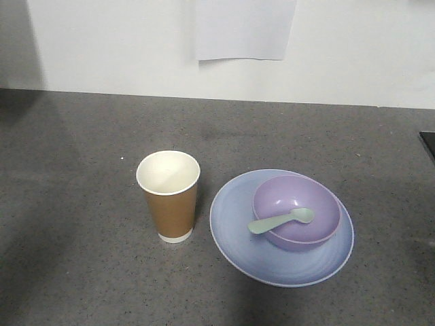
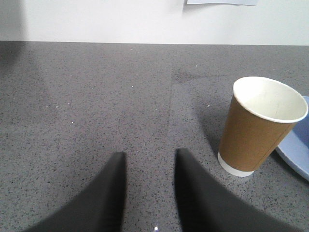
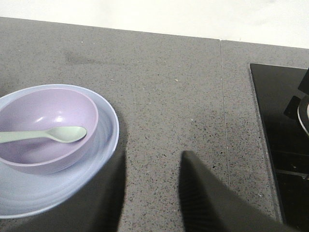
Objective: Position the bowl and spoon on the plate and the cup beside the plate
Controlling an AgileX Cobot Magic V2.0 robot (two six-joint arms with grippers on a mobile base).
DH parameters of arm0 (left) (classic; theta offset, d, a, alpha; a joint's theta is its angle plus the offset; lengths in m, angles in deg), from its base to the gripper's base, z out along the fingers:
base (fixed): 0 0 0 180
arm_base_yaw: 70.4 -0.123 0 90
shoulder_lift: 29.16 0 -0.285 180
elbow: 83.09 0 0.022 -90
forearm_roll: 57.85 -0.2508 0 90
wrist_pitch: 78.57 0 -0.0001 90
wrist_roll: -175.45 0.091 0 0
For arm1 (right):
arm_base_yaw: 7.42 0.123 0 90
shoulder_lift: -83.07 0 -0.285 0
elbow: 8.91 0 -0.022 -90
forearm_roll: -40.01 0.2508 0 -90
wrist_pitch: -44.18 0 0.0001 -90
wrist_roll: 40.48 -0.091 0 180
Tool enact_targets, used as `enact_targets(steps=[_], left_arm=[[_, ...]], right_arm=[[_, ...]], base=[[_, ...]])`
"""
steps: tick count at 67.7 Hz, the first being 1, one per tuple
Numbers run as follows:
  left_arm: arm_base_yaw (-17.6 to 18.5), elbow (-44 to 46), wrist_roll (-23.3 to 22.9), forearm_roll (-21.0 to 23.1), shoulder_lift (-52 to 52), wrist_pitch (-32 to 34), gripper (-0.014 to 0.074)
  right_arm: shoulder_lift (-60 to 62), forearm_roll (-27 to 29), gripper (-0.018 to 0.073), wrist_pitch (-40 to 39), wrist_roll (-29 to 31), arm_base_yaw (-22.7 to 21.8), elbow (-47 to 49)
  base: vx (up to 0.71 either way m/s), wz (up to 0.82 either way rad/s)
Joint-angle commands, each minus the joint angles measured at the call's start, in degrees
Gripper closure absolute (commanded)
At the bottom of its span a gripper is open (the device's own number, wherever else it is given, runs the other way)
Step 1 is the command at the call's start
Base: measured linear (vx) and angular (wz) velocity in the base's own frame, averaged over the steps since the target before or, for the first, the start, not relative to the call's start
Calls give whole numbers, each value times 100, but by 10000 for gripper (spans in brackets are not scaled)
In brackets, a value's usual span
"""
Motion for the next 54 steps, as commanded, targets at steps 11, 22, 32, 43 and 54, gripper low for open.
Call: enact_targets(steps=[11, 22, 32, 43, 54], left_arm=[[22, 125, -67, -31, 24, 403, 604], [22, 125, -67, -31, 24, 383, 604], [22, 125, -67, -31, 24, 383, 604], [22, 125, -67, -31, 24, 383, 604], [22, 125, -67, -31, 24, 383, 604]], right_arm=[[-45, -3, 571, -459, 58, -37, 135], [-45, 2, 570, -382, 58, -37, 135], [-45, 2, 570, -388, 58, -37, 135], [-45, 2, 570, -393, 58, -37, 135], [-45, 2, 570, -393, 58, -37, 135]], base=[[0, 0], [0, 0], [0, 0], [0, 0], [0, 0]])
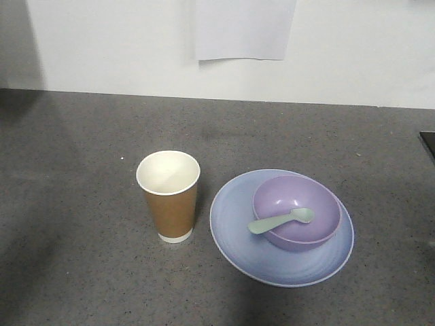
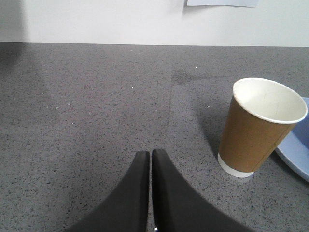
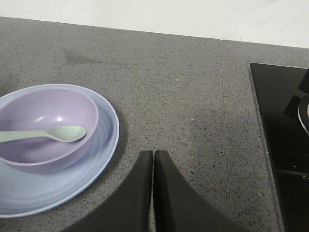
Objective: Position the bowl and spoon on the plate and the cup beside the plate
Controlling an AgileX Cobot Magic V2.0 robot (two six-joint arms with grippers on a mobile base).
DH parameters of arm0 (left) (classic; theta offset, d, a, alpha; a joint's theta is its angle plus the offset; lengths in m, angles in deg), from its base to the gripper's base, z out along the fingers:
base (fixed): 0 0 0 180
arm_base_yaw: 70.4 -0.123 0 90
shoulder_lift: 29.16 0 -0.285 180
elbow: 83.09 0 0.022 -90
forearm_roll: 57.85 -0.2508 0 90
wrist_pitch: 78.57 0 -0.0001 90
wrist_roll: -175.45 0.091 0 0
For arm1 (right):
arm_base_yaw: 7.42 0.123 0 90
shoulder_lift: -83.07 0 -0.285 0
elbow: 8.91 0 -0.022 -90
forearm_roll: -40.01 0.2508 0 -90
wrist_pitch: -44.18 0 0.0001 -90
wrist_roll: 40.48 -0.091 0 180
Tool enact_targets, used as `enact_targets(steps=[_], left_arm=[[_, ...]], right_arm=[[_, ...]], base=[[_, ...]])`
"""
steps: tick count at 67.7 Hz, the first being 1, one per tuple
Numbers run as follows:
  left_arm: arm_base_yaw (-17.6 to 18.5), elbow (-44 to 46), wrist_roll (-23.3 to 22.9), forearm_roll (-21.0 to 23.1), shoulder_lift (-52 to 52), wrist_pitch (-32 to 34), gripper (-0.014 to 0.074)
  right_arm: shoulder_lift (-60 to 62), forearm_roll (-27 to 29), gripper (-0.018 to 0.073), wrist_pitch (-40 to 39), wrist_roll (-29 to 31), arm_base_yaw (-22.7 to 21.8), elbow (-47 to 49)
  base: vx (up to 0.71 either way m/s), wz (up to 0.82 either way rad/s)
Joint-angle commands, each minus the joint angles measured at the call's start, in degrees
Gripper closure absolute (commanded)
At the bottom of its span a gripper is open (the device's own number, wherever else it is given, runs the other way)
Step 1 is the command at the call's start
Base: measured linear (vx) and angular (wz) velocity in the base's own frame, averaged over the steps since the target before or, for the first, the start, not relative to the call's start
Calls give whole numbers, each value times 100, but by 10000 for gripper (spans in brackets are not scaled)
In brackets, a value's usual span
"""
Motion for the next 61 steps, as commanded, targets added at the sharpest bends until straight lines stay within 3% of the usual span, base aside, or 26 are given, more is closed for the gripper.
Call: enact_targets(steps=[1, 18, 29, 46, 54, 61], left_arm=[[22, 125, -67, -31, 37, 383, 604], [22, 125, -48, -38, 19, 363, 604], [7, 15, 484, 230, -336, 598, 604], [-500, -1414, 1623, 1076, -1444, 2255, 604], [-791, -2168, 1871, 1365, -1936, 3134, 604], [-1023, -2658, 1892, 1377, -2316, 3478, 604]], right_arm=[[-45, 2, 570, -404, 58, -37, 135], [-45, 2, 570, -366, 58, -37, 135], [-45, 2, 570, -366, 58, -37, 135], [-45, 2, 570, -366, 58, -37, 135], [-45, 2, 570, -366, 58, -37, 135], [-45, 2, 570, -366, 58, -37, 135]], base=[[0, 0], [0, 0], [0, 0], [0, 0], [0, 0], [0, 0]])
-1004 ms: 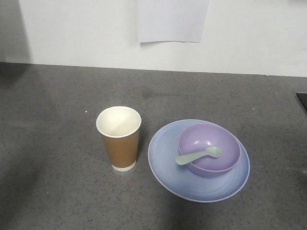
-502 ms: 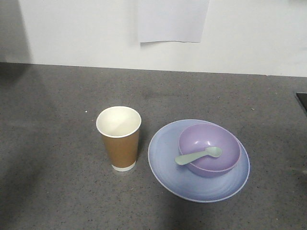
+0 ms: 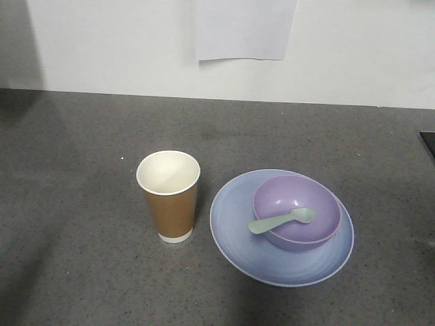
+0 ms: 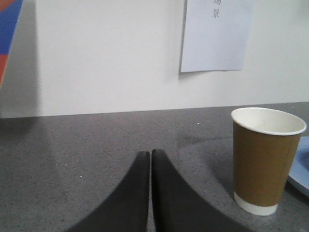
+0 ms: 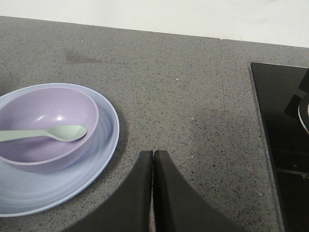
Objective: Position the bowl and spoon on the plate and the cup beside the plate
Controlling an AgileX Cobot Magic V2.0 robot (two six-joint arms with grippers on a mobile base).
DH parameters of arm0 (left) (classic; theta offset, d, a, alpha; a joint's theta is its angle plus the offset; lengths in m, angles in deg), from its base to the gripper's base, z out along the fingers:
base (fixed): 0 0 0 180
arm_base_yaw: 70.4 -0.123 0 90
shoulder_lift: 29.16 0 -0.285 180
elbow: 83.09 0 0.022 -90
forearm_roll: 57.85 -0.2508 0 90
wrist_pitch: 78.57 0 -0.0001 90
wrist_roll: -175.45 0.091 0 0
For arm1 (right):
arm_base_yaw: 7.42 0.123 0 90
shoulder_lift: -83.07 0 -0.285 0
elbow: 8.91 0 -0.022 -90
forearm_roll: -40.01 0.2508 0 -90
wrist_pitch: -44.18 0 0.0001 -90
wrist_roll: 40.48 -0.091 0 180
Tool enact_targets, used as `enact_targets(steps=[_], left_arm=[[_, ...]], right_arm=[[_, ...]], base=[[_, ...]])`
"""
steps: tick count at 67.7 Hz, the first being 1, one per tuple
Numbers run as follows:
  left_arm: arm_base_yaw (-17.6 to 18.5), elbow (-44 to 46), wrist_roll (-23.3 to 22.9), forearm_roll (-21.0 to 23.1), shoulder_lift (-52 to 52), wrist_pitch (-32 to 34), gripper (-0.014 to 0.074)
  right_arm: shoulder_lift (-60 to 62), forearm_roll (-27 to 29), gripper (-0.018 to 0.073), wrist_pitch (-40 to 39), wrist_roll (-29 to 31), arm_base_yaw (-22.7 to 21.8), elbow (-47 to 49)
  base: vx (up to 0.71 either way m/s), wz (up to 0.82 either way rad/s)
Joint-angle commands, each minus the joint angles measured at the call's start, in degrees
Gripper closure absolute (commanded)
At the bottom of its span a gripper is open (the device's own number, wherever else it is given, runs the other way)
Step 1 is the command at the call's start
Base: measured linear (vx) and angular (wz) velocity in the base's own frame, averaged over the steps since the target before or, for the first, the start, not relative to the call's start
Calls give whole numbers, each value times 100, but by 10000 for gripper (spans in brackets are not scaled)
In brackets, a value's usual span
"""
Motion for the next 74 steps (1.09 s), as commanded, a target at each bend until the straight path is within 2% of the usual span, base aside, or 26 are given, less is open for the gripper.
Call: enact_targets(steps=[1, 12, 30, 74], left_arm=[[-205, -258, 56, 102, -257, 846, 604], [-495, -727, 56, 102, -702, 893, 604], [-663, -983, 51, 82, -908, 903, 604], [-664, -978, 51, 87, -908, 884, 603]], right_arm=[[-45, 2, 570, -379, 58, -37, 135], [-45, 2, 570, -379, 58, -37, 135], [-45, 2, 570, -378, 58, -37, 135], [-45, 2, 570, -377, 58, -37, 135]], base=[[0, 0], [0, 0], [0, 0], [0, 0]])
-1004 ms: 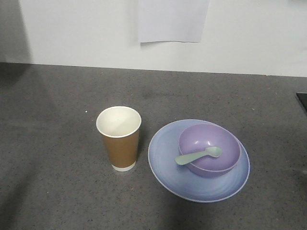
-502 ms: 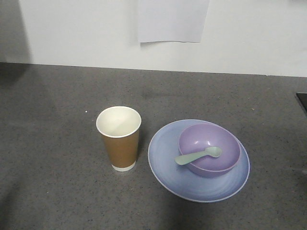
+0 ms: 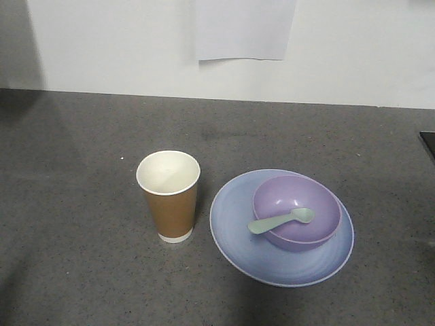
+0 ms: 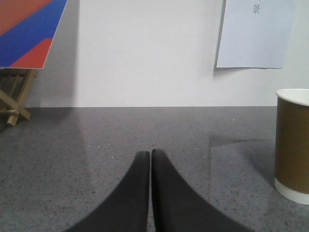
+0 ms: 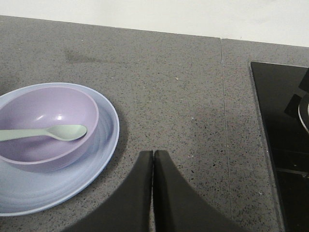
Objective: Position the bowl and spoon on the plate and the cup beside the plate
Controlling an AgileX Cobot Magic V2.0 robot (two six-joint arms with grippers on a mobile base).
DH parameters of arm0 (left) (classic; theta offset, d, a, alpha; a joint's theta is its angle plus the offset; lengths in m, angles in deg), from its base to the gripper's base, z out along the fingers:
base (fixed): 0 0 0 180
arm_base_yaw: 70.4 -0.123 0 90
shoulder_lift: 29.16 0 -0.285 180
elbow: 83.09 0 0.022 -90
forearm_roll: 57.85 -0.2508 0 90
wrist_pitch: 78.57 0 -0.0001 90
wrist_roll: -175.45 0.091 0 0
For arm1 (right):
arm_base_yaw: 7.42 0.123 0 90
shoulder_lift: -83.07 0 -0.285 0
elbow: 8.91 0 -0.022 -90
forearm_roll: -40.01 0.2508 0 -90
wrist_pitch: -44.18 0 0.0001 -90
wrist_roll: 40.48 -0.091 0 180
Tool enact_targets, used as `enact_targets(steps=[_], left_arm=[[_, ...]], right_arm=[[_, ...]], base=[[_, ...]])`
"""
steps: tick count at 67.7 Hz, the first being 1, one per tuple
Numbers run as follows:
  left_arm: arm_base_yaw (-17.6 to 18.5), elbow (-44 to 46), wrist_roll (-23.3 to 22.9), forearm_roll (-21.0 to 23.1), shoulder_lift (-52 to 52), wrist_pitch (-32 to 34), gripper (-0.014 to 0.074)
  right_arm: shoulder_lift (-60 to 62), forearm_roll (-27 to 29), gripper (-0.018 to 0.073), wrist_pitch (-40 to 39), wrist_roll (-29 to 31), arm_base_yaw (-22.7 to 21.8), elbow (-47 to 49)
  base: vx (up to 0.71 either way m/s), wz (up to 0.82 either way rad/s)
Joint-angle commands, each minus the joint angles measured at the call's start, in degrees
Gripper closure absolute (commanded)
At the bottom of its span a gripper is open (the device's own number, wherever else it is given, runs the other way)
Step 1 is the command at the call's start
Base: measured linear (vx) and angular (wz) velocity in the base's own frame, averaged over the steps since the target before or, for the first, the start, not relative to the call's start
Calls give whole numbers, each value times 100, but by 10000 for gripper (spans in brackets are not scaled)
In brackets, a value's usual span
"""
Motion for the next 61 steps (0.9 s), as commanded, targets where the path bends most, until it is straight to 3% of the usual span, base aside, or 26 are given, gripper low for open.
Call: enact_targets(steps=[1, 29, 61], left_arm=[[-5, 102, 11, 46, -87, 438, 603], [-5, 102, 11, 46, -87, 438, 603], [-5, 102, 11, 46, -87, 438, 603]], right_arm=[[-45, 2, 570, -394, 58, -37, 135], [131, -96, 570, -566, 57, -37, -1], [2131, -105, 570, -3236, -489, -37, -2575]], base=[[0, 0], [0, 0], [0, 0]])
